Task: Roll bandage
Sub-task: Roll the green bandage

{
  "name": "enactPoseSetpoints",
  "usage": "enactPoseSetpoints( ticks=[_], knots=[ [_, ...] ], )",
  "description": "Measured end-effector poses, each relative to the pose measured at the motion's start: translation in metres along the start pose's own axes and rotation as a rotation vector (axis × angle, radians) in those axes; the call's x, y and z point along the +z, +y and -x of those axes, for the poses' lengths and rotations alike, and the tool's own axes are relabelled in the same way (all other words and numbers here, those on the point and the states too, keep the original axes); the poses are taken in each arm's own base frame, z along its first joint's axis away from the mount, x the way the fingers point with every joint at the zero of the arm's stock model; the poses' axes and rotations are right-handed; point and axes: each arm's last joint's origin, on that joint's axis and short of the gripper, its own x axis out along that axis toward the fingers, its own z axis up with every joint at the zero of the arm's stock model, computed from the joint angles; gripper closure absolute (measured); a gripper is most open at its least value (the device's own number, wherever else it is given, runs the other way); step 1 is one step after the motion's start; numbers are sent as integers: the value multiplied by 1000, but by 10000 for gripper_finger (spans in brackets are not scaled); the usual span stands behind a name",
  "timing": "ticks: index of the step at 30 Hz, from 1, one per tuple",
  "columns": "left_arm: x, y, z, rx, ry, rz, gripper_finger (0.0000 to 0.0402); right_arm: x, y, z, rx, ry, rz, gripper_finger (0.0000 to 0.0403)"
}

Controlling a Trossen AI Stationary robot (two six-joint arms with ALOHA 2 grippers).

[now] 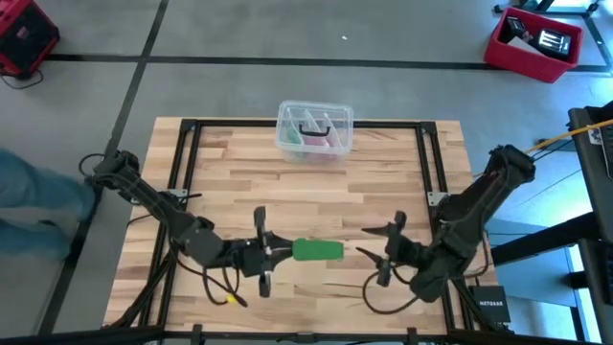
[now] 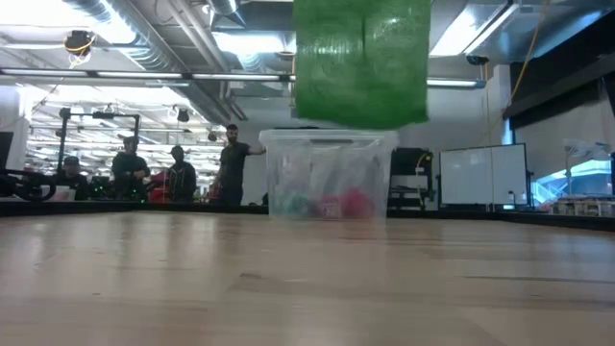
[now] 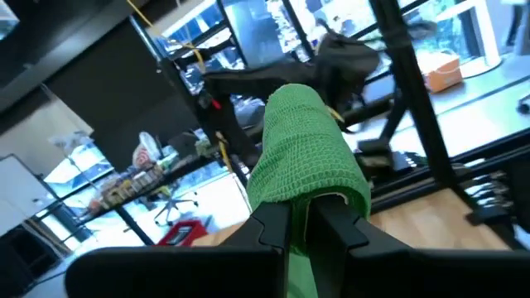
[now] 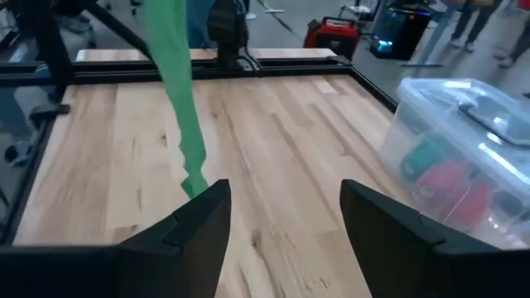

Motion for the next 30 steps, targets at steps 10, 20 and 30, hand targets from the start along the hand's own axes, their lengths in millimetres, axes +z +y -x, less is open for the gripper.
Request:
enactPoseSetpoints(
  ticks=[10,20,30],
  knots=[
    [0,6,-4,-2,-8,25,384,-22,14,-45,40,-32,73,173],
    [0,5,-3,-5,-9,12,384,-32,5,-69,281,-247,-25,173],
    [0,5,-4,-15,-17,-5,384,-39,10,-89,256,-297,5,173]
  ],
)
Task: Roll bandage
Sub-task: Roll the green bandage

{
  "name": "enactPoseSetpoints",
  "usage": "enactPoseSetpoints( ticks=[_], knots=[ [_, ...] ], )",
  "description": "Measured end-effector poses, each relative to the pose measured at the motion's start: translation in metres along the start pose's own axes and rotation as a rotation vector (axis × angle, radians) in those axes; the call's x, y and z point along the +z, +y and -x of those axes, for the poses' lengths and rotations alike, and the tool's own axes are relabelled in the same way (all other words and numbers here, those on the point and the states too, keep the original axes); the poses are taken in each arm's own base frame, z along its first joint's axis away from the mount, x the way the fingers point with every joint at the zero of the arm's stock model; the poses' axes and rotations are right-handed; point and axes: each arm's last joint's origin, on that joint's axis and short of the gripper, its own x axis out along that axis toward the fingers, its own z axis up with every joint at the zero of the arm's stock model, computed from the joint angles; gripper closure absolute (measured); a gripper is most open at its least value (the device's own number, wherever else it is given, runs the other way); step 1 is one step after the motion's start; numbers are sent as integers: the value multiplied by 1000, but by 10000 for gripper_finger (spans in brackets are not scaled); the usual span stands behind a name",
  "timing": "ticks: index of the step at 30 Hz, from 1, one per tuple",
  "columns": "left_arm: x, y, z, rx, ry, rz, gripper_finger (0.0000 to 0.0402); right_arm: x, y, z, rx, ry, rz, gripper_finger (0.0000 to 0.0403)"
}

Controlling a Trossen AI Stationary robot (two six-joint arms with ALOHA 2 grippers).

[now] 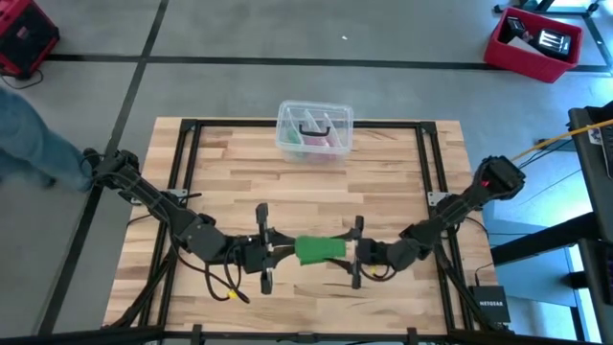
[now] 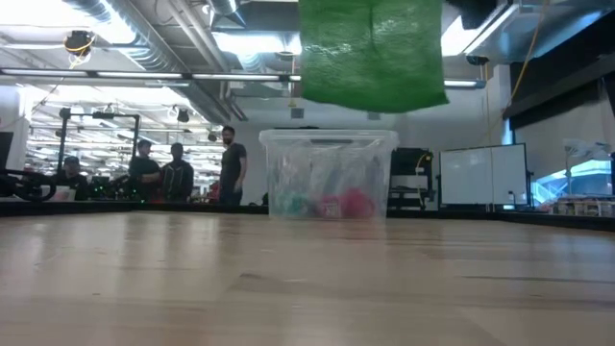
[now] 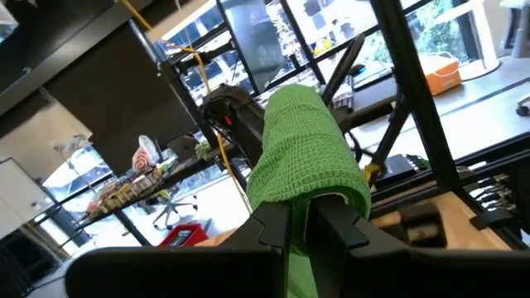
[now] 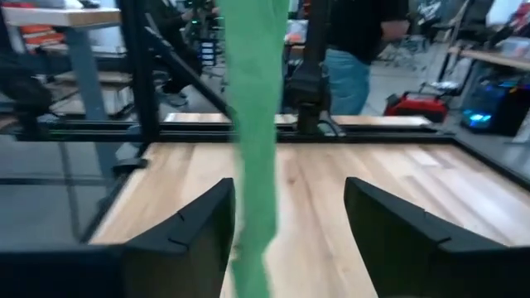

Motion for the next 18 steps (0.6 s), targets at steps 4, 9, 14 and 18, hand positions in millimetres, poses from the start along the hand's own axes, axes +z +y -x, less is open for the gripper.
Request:
enactPoseSetpoints(
  ticks=[4,9,14,18],
  knots=[
    [1,-1,0,-55,-33,-10,384,-4,-4,-14,-24,-42,31,173],
    [1,-1,0,-58,-36,-12,384,-2,-8,-34,73,-54,20,173],
    [1,0,-1,-53,-34,-8,384,5,-12,-48,99,-73,15,176],
    [1,0,-1,-54,-33,-9,384,9,-10,-48,97,-87,81,229]
  ],
)
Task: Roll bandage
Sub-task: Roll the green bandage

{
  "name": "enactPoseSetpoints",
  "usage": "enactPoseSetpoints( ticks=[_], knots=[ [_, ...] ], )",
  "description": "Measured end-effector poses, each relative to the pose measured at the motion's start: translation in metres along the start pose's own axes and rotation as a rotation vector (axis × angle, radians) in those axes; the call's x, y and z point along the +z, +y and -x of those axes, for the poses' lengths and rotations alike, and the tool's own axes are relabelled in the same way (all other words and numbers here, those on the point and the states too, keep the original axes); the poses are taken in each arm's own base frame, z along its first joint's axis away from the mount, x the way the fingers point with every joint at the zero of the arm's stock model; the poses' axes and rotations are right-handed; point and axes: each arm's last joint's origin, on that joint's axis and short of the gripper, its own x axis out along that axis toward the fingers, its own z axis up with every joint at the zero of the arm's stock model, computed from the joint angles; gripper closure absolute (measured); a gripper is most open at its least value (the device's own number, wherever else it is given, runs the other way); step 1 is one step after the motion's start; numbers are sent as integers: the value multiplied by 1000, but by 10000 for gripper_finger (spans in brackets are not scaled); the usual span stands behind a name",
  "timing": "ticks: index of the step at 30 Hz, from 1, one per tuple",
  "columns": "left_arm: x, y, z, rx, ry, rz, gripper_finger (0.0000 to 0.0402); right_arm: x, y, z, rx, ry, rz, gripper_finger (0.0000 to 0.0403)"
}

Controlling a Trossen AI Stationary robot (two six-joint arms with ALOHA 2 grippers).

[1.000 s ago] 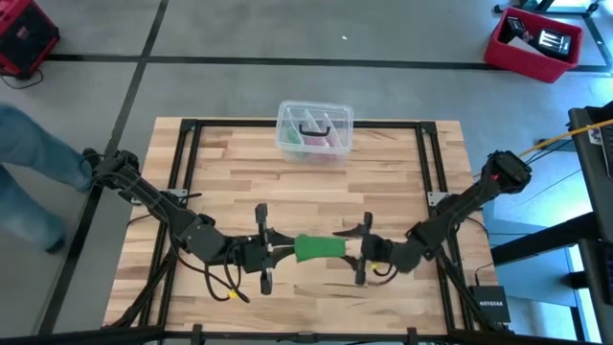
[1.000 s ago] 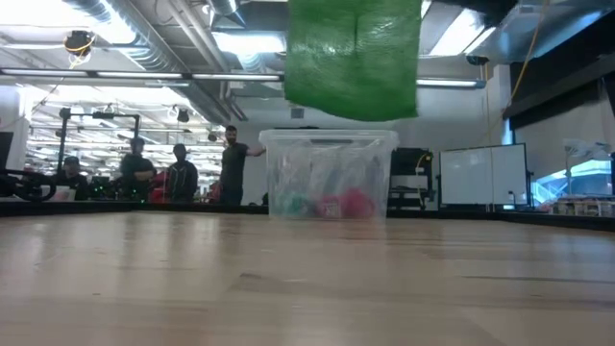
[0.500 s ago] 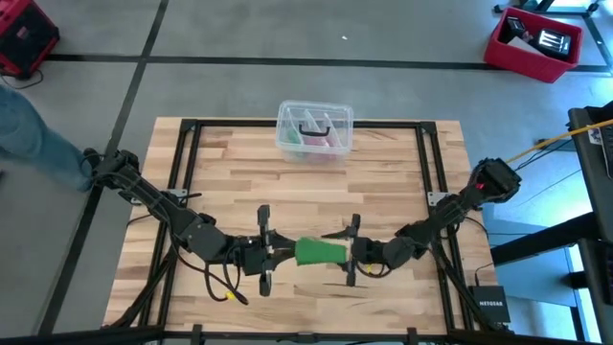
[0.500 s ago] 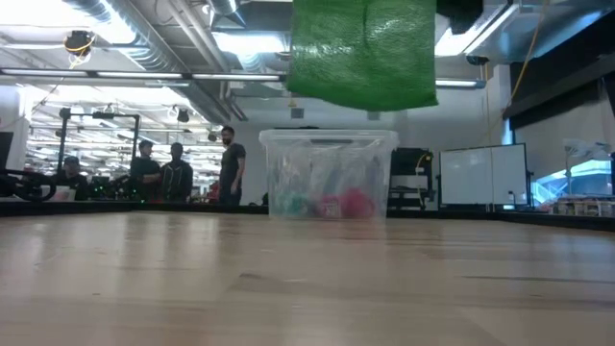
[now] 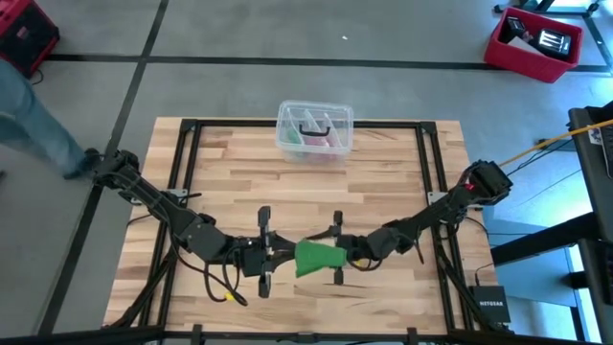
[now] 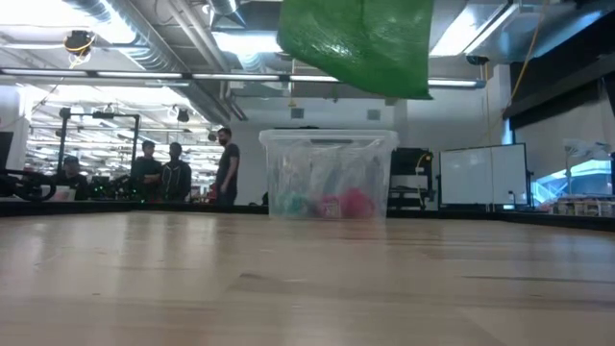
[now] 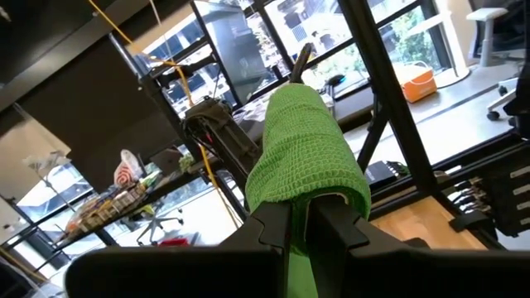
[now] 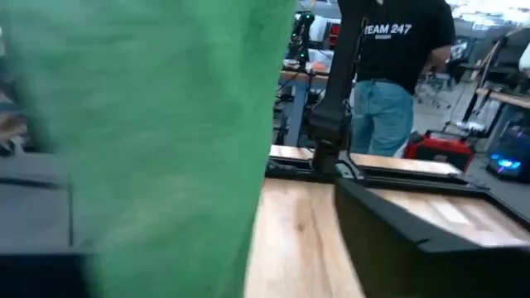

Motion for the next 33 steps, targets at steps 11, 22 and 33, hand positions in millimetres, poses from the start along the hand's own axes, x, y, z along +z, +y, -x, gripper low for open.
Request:
enactPoseSetpoints(
  ticks=[11,22,33],
  knots=[
    [23,2,9,-8,-38,65,384,-6,21,15,-81,100,146,390],
    [42,10,16,62,18,19,384,-8,32,23,-126,136,178,397],
    [57,32,17,255,130,-157,384,5,41,25,-107,78,135,400]
  ],
)
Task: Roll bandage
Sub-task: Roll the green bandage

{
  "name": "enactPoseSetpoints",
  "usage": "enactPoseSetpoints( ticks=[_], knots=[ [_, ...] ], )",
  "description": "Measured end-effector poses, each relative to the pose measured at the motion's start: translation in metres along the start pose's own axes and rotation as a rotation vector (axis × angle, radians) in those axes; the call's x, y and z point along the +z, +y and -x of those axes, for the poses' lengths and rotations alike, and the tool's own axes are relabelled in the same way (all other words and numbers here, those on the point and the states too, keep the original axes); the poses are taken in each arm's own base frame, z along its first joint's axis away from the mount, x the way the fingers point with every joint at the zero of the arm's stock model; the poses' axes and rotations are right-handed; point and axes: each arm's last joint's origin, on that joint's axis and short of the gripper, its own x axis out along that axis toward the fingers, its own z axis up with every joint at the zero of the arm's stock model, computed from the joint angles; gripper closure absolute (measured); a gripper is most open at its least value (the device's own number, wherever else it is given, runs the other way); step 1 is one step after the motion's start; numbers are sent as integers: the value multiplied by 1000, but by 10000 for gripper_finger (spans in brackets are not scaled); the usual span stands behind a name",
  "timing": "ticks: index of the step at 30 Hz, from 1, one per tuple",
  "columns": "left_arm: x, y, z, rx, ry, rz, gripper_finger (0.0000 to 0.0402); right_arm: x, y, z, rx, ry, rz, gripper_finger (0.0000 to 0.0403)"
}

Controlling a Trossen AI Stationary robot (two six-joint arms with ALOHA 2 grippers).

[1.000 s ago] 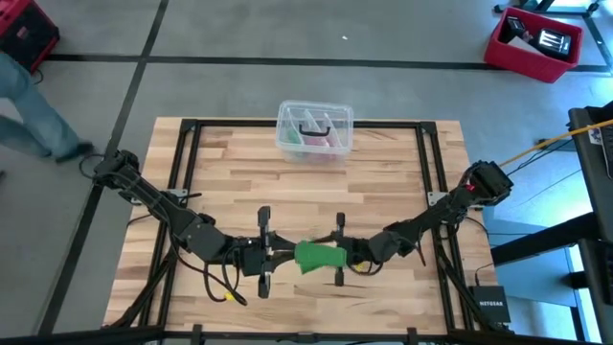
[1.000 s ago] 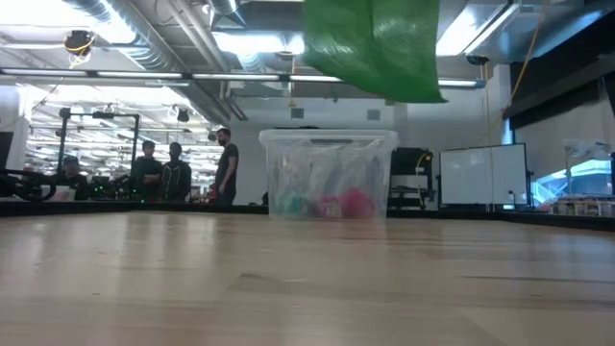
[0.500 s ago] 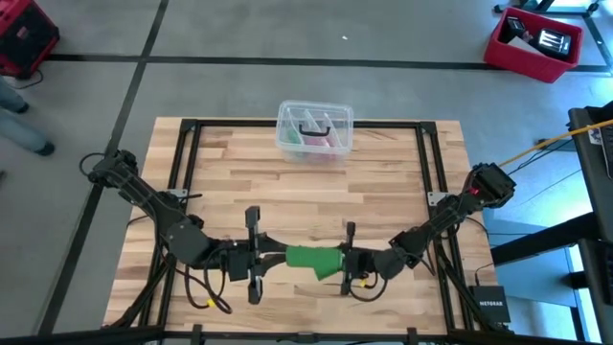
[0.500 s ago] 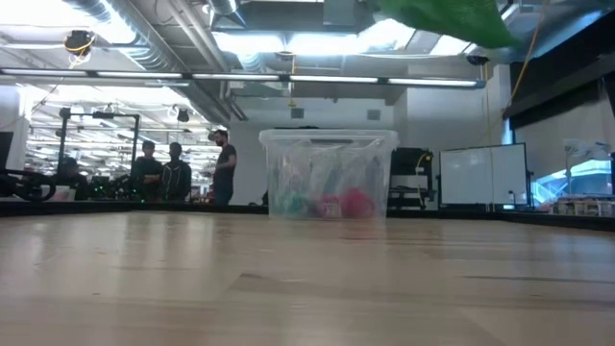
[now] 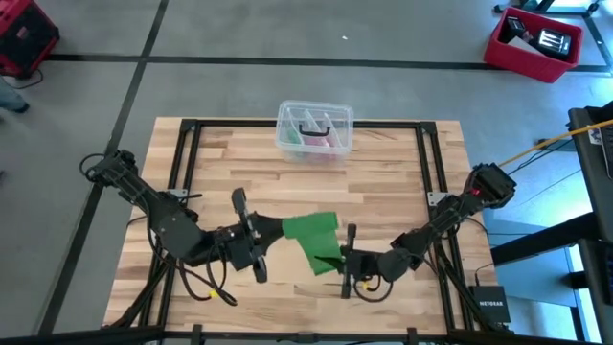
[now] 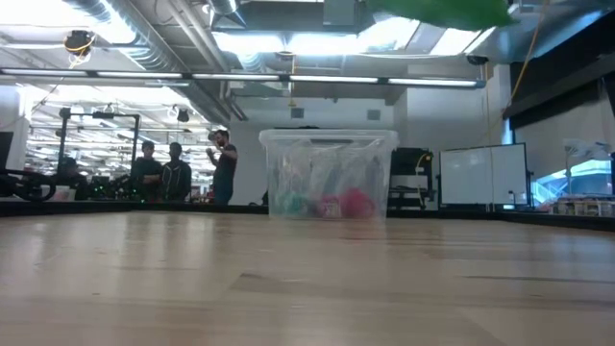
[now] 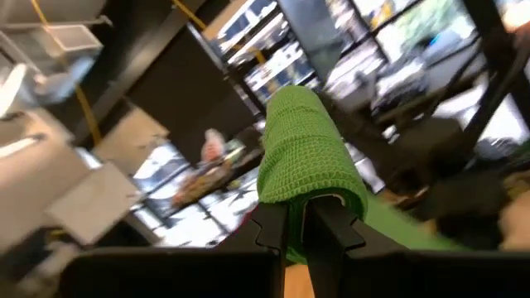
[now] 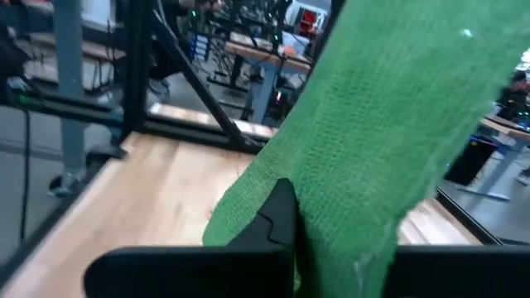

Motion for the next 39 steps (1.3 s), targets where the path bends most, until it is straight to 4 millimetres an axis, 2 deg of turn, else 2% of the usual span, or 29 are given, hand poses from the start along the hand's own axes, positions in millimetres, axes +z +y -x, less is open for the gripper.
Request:
enactPoseSetpoints(
  ticks=[6,15,22,31,39],
  knots=[
    [-6,6,-8,76,72,-58,384,31,16,6,42,-62,0,401],
    [-19,7,-18,72,149,-153,384,93,38,18,117,-64,32,400],
    [-31,10,-27,79,216,-202,384,133,46,32,157,-93,12,400],
    [-57,10,-40,82,350,-262,384,169,41,38,198,-179,-59,400],
    [-70,-22,-49,22,394,-346,384,214,24,44,125,-267,-45,400]
  ],
)
